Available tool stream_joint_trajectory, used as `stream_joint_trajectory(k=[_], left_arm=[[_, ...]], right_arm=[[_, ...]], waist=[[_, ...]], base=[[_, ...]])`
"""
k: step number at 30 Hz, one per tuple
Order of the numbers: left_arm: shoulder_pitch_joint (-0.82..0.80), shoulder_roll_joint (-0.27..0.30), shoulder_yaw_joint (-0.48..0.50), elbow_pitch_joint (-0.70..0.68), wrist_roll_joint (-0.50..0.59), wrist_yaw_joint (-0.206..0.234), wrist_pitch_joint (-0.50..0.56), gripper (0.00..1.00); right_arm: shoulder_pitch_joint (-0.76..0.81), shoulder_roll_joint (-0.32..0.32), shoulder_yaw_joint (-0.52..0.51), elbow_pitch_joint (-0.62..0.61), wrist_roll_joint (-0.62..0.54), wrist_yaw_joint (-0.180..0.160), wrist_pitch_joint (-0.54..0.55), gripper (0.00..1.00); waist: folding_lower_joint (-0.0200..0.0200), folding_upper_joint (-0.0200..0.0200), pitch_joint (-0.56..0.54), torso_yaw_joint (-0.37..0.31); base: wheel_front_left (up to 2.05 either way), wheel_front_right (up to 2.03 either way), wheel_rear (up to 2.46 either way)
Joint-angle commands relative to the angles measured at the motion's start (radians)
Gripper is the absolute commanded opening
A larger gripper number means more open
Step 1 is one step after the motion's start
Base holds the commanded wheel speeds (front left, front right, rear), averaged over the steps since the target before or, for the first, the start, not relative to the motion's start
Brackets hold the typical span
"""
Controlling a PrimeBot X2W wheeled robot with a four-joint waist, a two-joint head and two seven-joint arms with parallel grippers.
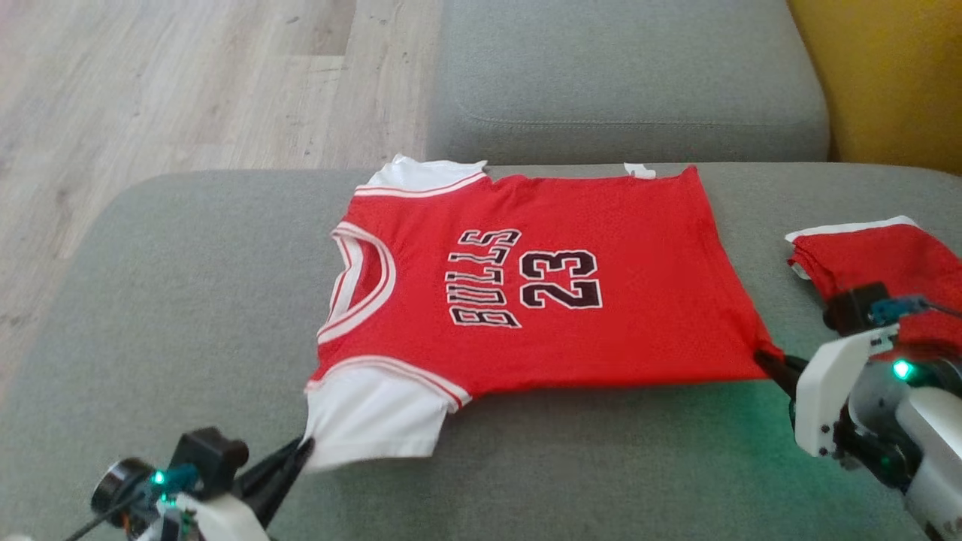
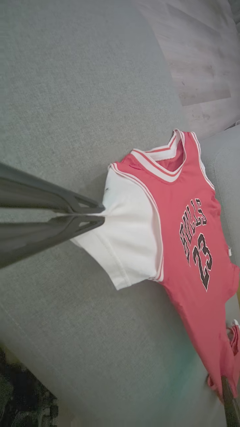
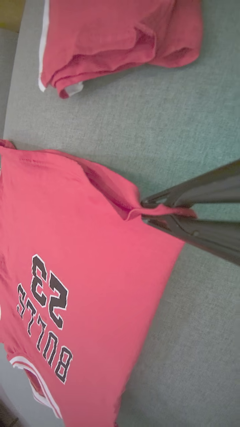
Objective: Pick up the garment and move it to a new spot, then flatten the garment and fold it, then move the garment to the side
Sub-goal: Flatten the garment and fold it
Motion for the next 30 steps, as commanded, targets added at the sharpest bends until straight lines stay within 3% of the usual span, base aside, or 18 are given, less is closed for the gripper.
stream_joint_trajectory(k=[1,7,13,22,30], left_arm=[[-0.039,0.054,0.057,-0.05,-0.007,0.017,0.007,0.0],[-0.044,0.078,0.071,-0.116,0.013,0.059,0.021,0.0],[-0.124,0.059,0.081,-0.069,0.028,0.053,0.04,0.0],[-0.301,0.047,0.075,0.057,0.076,-0.019,0.083,0.0],[-0.497,-0.028,0.054,0.235,0.12,-0.09,0.091,0.0]], right_arm=[[-0.002,-0.038,-0.017,-0.041,0.009,-0.001,0.003,0.0],[0.036,-0.026,-0.088,-0.116,0.002,-0.001,0.018,0.0],[0.011,0.024,-0.175,-0.135,-0.056,-0.001,0.05,0.0],[-0.083,0.102,-0.265,-0.121,-0.166,-0.001,0.112,0.0],[-0.191,0.17,-0.322,-0.036,-0.265,-0.001,0.138,0.0]], waist=[[0.0001,-0.0001,-0.001,-0.009],[0.0001,-0.0001,0.017,-0.03],[0.0001,-0.0001,0.06,-0.04],[0.0001,-0.0001,0.165,-0.042],[0.0001,-0.0001,0.248,-0.039]], base=[[0.0,0.0,0.0],[0.0,0.0,0.0],[0.0,0.0,0.0],[0.0,0.0,0.0],[0.0,0.0,0.0]])
